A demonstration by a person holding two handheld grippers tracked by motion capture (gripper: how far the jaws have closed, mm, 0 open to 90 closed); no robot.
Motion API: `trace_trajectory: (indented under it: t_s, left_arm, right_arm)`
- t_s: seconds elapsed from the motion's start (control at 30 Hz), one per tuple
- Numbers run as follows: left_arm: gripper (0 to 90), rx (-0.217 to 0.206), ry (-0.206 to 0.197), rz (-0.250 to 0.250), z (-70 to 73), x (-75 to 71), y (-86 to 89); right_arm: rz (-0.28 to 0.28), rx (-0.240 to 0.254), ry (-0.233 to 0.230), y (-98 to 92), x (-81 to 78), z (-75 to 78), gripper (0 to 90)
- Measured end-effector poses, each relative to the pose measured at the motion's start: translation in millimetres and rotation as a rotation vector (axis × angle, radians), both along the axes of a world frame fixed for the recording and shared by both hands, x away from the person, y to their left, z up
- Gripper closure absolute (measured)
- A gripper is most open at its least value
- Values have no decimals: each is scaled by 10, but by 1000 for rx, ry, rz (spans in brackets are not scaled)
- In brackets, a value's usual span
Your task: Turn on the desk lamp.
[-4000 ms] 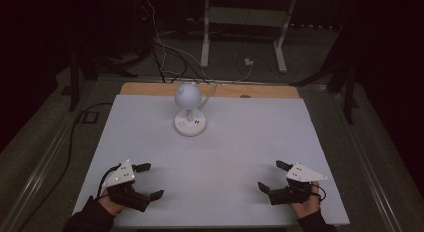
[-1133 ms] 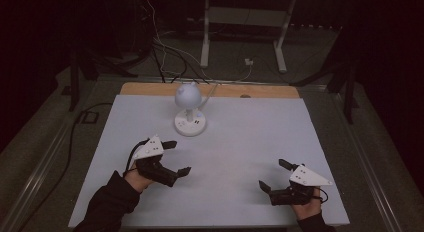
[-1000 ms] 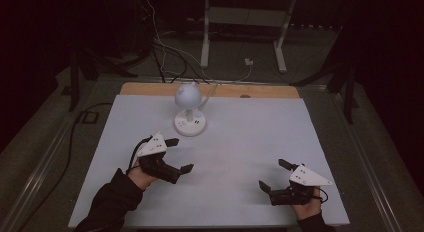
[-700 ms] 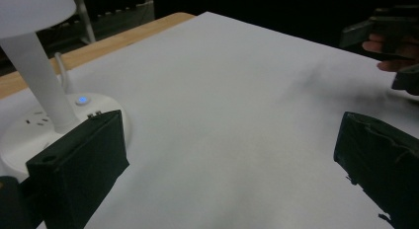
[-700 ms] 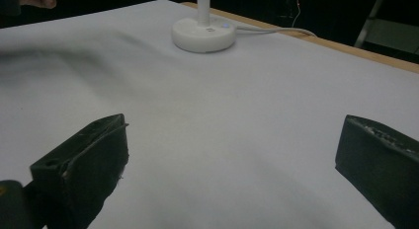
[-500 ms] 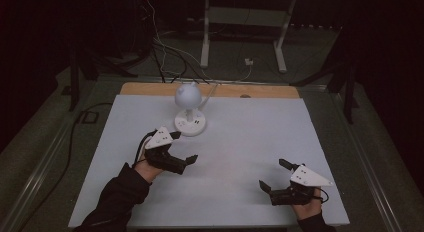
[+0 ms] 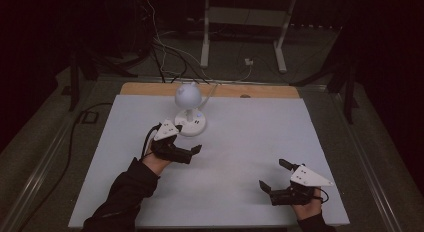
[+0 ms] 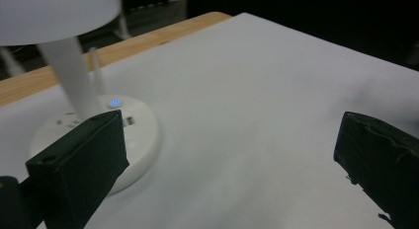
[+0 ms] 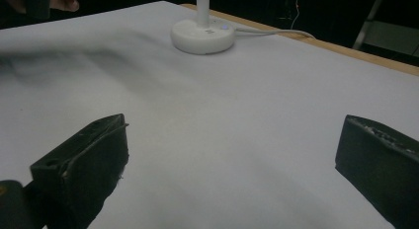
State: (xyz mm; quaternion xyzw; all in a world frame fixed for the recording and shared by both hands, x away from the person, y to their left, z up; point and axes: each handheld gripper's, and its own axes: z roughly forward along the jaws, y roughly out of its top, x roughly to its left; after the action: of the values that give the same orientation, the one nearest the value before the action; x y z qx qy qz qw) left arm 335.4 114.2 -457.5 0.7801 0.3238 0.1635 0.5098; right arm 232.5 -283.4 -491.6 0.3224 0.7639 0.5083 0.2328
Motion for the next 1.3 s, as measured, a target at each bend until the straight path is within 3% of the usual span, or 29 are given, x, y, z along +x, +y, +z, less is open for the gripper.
trace_trajectory:
  t_s: [0.13, 0.23, 0.3, 0.4, 0.53, 0.7, 0.87, 1.07, 1.2, 1.3]
  left_arm:
    - [3, -19, 20, 78, -14, 58, -42]
    - [3, 15, 9, 132, -30, 73, -93]
    - [4, 13, 10, 161, -41, 94, -113]
    - [4, -2, 14, 183, -55, 127, -131]
    - [4, 7, 23, 197, -67, 168, -192]
    - [4, 17, 49, 251, -92, 223, -264]
    - [6, 29, 38, 310, -105, 262, -312]
    - [15, 10, 42, 336, -128, 309, -351]
    - [61, 21, 31, 359, -145, 336, -356]
    - [119, 40, 17, 402, -168, 345, -366]
  right_arm:
    - [0, 4, 3, -4, 0, -1, 0]
    - [-2, 6, 3, -13, 2, 0, 0]
    - [-1, 6, 2, -16, 1, 1, 0]
    - [-3, 9, 2, -18, 4, 0, 0]
    - [-1, 6, 3, -14, 4, -2, 0]
    - [-3, 8, 2, -19, 2, 1, 0]
    - [-2, 10, 2, -20, 0, 2, 0]
    - [-1, 11, 1, -22, -2, 4, 0]
    - [0, 12, 3, -22, 1, 3, 0]
    - [1, 13, 2, -23, 0, 4, 0]
